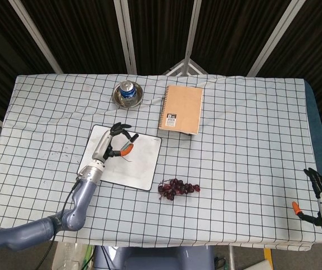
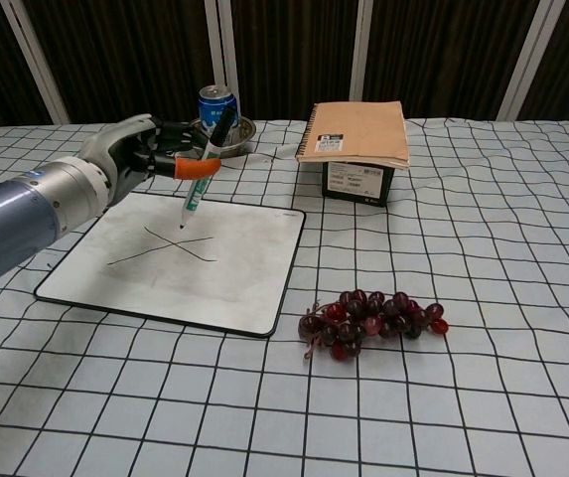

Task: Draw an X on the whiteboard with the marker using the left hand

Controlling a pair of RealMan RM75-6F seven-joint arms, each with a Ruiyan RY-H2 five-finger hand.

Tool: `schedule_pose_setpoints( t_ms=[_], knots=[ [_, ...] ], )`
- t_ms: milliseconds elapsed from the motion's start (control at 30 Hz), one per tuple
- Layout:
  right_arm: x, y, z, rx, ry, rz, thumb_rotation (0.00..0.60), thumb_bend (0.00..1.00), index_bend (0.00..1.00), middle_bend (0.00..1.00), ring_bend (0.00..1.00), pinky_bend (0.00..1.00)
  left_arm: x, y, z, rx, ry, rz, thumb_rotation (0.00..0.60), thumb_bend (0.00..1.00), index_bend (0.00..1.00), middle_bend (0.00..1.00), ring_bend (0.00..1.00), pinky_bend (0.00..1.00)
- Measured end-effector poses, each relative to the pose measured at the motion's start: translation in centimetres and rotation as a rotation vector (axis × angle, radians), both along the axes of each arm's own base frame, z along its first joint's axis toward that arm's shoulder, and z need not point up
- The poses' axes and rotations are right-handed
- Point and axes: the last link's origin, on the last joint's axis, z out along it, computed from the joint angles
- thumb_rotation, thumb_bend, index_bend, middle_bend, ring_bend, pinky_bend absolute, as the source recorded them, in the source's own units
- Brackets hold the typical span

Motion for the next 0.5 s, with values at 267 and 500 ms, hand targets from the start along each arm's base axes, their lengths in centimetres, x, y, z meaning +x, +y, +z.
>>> schedule_pose_setpoints(
  t_ms=[267, 500],
  knots=[
    [-0.1, 0.0, 0.0, 0.000, -0.008, -0.006, 0.600, 0.35, 0.00, 0.00, 0.00, 0.00, 1.0, 0.2, -2.1, -0.026, 0.017, -0.013, 0.600, 0.55, 0.72, 0.20, 0.00, 0.00],
    [-0.1, 0.0, 0.0, 0.003, -0.011, -0.010, 0.600, 0.35, 0.00, 0.00, 0.00, 0.00, 1.3, 0.6, -3.2, -0.035, 0.015, -0.021, 0.600, 0.55, 0.72, 0.20, 0.00, 0.00]
  ],
)
